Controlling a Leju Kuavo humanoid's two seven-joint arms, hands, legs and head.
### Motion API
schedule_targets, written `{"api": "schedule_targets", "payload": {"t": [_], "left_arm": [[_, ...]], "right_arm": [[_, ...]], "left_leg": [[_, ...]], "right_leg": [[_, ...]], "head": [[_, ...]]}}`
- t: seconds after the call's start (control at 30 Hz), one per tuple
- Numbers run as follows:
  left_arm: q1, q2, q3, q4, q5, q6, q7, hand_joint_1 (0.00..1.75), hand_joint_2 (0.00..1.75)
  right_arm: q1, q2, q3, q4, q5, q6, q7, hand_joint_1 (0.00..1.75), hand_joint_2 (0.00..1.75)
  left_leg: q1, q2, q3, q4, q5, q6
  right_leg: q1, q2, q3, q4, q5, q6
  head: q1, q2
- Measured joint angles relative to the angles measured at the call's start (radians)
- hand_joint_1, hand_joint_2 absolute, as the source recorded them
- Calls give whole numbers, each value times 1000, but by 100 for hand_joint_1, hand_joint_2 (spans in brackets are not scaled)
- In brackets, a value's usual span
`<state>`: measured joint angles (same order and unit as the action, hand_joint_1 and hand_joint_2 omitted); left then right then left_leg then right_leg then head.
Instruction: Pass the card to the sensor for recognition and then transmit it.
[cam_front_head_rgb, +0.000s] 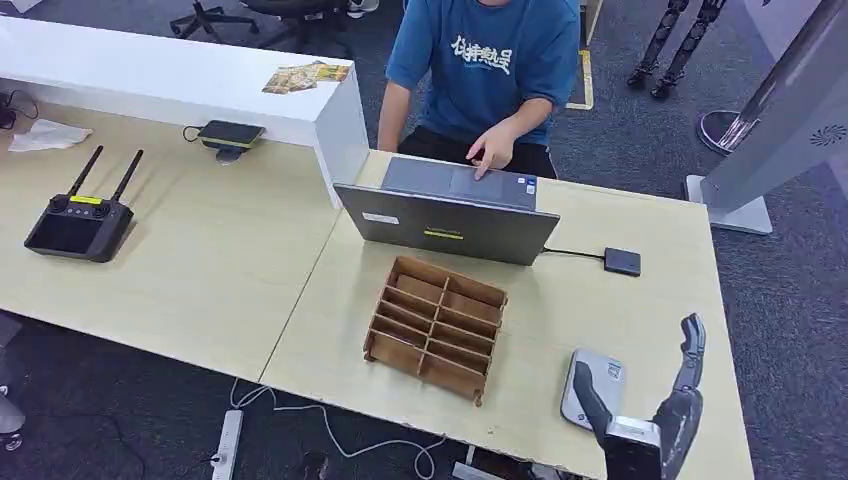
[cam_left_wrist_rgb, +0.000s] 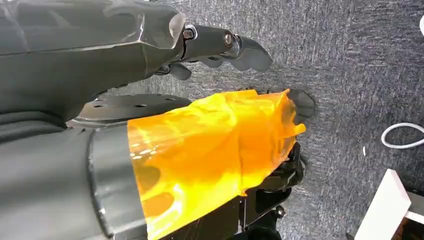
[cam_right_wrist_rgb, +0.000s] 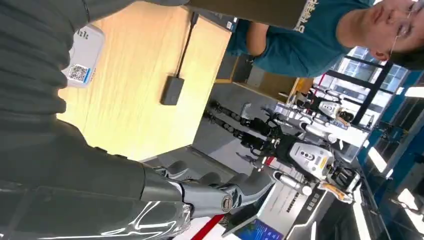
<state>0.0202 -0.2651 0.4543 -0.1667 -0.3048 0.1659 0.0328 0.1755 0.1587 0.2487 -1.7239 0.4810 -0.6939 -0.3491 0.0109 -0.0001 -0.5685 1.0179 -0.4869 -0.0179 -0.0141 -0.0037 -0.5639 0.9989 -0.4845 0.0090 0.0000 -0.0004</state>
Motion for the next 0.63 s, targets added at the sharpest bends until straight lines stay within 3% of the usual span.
{"api": "schedule_targets", "payload": {"t": [0.63], "left_arm": [[0,0,0,-1,-1,0,0,0,0]], "right_arm": [[1,0,0,0,0,0,-1,0,175]], "left_leg": [[0,0,0,0,0,0]], "right_leg": [[0,0,0,0,0,0]], "head": [[0,0]]}}
